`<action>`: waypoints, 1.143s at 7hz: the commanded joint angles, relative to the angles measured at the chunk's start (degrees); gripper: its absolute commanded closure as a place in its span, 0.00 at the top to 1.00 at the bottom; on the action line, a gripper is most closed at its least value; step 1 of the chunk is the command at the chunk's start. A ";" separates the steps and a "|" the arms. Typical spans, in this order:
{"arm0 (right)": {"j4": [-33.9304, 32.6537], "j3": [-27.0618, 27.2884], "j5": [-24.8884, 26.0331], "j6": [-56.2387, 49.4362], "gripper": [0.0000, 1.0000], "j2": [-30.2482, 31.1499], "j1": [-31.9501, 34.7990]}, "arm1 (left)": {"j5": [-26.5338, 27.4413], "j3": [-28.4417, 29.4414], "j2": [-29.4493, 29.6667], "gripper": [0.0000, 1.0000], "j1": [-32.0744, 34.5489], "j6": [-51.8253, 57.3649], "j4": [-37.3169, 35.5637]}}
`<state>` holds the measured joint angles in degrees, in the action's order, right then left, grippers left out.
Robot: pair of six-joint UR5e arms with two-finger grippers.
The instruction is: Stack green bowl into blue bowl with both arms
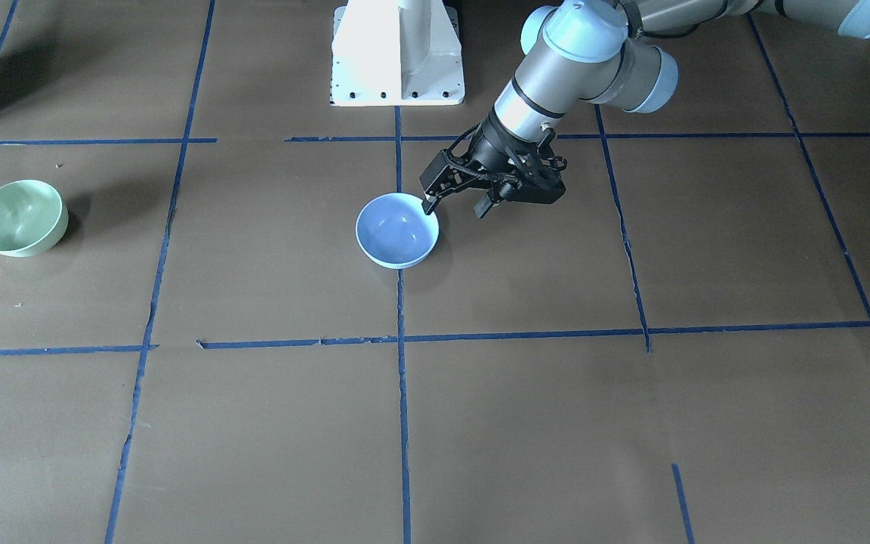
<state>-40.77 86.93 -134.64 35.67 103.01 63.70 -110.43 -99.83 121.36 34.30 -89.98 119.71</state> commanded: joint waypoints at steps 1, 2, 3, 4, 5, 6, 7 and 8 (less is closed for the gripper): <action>0.60 -0.70 -0.71 2.65 0.72 -1.40 -2.34 | 0.04 -0.36 -0.07 1.00 0.07 -0.10 0.00; 0.69 0.17 -0.80 6.39 0.19 -2.45 -3.57 | -0.04 -0.62 -0.16 1.00 0.07 -0.10 0.00; 0.95 2.35 -0.80 8.69 0.02 -3.77 -7.32 | 0.04 -0.80 -0.16 1.00 0.07 -0.10 0.00; 0.95 3.76 -1.67 10.63 0.00 -4.39 -8.15 | 0.04 -0.80 -0.16 1.00 0.07 -0.10 0.00; 0.17 10.74 -4.55 21.61 0.00 -8.66 -8.15 | -0.04 -0.80 -0.16 1.00 0.15 -0.10 0.00; 0.16 13.51 -3.97 32.77 0.00 -14.62 -10.68 | -0.05 -0.98 -0.16 1.00 0.24 -0.10 0.09; 0.16 13.62 0.56 44.11 0.00 -22.42 -15.31 | -0.13 -2.11 -0.16 1.00 1.37 -0.10 0.70; -0.10 13.45 6.78 51.27 0.00 -27.81 -21.80 | -0.13 -4.04 -0.24 1.00 3.30 -0.36 0.79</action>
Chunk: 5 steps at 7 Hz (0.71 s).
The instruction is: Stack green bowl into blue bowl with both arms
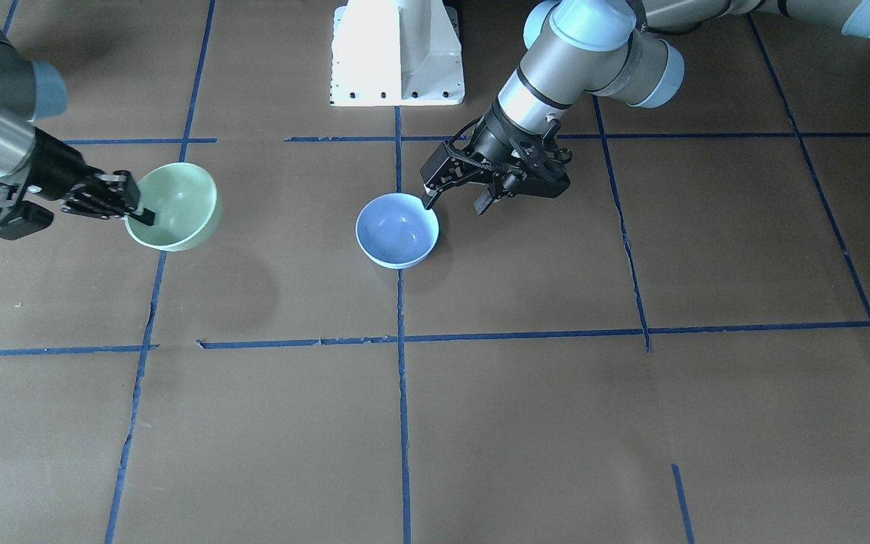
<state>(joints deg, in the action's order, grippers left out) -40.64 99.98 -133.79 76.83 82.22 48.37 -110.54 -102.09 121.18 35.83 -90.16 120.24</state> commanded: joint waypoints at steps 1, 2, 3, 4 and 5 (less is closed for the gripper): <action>-4.66 0.57 11.05 12.35 0.00 -11.25 -9.05 | -0.20 -2.92 -0.06 1.00 4.65 -2.89 0.43; -10.89 0.48 12.40 14.20 0.00 -15.73 -10.82 | -0.38 -3.98 -0.06 1.00 6.34 -5.01 1.21; -15.12 -0.13 17.46 15.18 0.00 -18.91 -14.49 | -0.38 -5.12 -0.06 1.00 7.14 -7.03 1.92; -16.12 -0.31 21.26 15.19 0.00 -19.38 -16.53 | -0.38 -5.39 -0.15 1.00 7.14 -7.31 1.92; -16.13 -1.27 21.55 15.19 0.00 -19.38 -17.33 | -0.38 -5.40 -0.15 1.00 7.14 -7.31 1.92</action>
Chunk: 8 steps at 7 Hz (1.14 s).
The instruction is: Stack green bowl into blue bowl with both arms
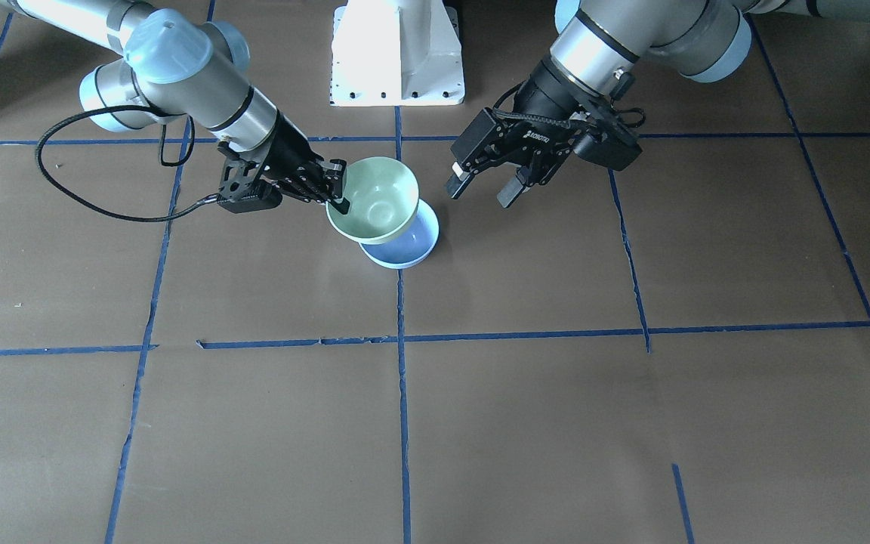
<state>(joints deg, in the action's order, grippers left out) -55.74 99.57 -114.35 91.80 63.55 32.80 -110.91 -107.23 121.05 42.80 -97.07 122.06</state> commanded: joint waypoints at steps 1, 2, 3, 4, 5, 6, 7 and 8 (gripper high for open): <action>-0.95 -2.17 2.64 0.23 0.00 -0.97 -2.56 | -0.01 -0.26 0.06 1.00 0.18 -0.49 0.11; -0.95 -4.45 4.73 0.23 0.00 -2.54 -3.88 | -0.01 -0.26 -0.03 1.00 0.09 -0.58 0.11; -0.95 -7.34 9.11 1.10 0.34 -4.73 -6.06 | -0.01 -0.26 -0.03 1.00 0.09 -0.58 0.11; -1.13 -6.59 9.32 1.02 0.99 -3.97 -5.39 | -0.01 -0.26 -0.12 1.00 0.18 -0.58 0.11; -2.26 -6.06 8.72 1.10 1.00 -4.40 -4.43 | -0.01 -0.34 -0.81 1.00 0.01 -0.58 0.11; -3.58 -2.92 7.40 1.11 1.00 -3.70 -3.20 | -0.01 -0.35 -0.91 1.00 0.09 -0.58 0.11; -6.29 1.81 1.65 0.76 1.00 -0.30 1.08 | -0.01 -0.26 -1.26 1.00 0.18 -0.23 0.11; -6.40 5.95 -5.63 -0.20 1.00 5.82 7.65 | -0.36 -0.34 -3.09 1.00 0.18 0.30 0.11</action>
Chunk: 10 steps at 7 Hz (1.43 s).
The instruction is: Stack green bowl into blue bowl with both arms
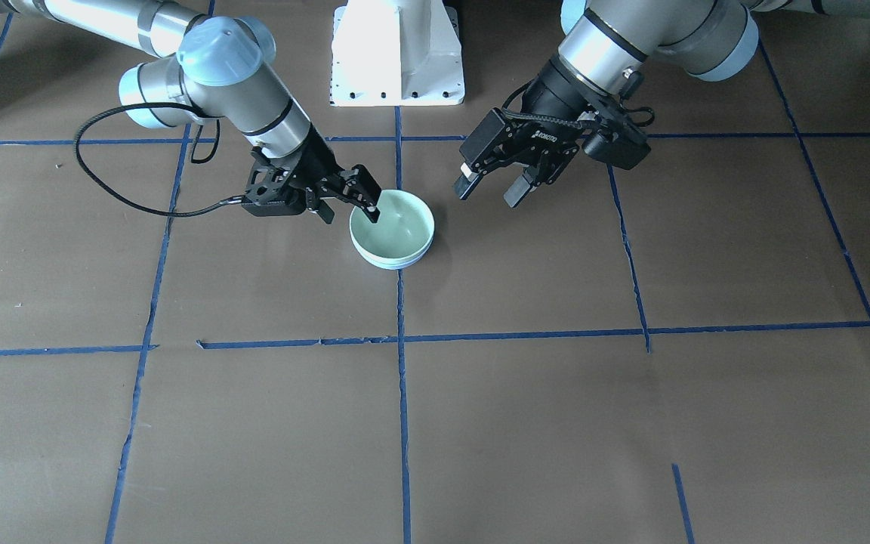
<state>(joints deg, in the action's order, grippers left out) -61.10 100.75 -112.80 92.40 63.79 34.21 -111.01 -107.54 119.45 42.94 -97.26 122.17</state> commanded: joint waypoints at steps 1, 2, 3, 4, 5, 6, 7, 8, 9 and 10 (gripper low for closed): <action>-0.95 7.42 -12.65 -5.60 1.00 10.95 11.61 | -2.44 0.05 -2.98 1.00 0.65 2.24 0.00; -0.87 9.70 -17.93 -13.48 1.00 17.96 17.67 | -6.03 -0.04 -6.39 1.00 2.05 8.08 -0.08; -0.78 10.16 -22.16 -26.26 1.00 25.60 24.78 | -8.32 -0.04 -10.52 1.00 4.15 15.10 -0.09; -1.04 9.65 -22.37 -42.05 1.00 32.55 29.64 | -9.91 0.05 -15.86 1.00 6.26 24.83 -0.52; -1.48 7.12 -22.46 -54.74 1.00 34.88 35.25 | -11.24 0.92 -21.31 1.00 9.94 35.89 -0.79; -1.74 3.70 -22.55 -64.35 1.00 35.69 39.40 | -14.03 1.63 -26.24 1.00 15.45 49.84 -1.48; -6.70 2.18 -22.55 -74.02 1.00 35.70 43.18 | -18.85 2.76 -28.38 1.00 22.73 63.64 -6.36; -16.50 2.52 -22.46 -86.82 1.00 35.26 49.31 | -22.03 2.17 -29.01 1.00 29.76 76.65 -15.55; -25.30 2.43 -22.12 -96.78 1.00 34.30 52.24 | -22.49 2.42 -29.54 1.00 35.93 90.45 -26.34; -28.95 2.35 -21.76 -99.32 1.00 32.99 53.67 | -22.41 4.16 -29.63 1.00 41.73 103.72 -34.72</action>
<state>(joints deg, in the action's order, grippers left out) -83.29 103.24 -134.94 0.03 98.09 85.02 -132.79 -104.73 90.27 77.38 -9.70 98.17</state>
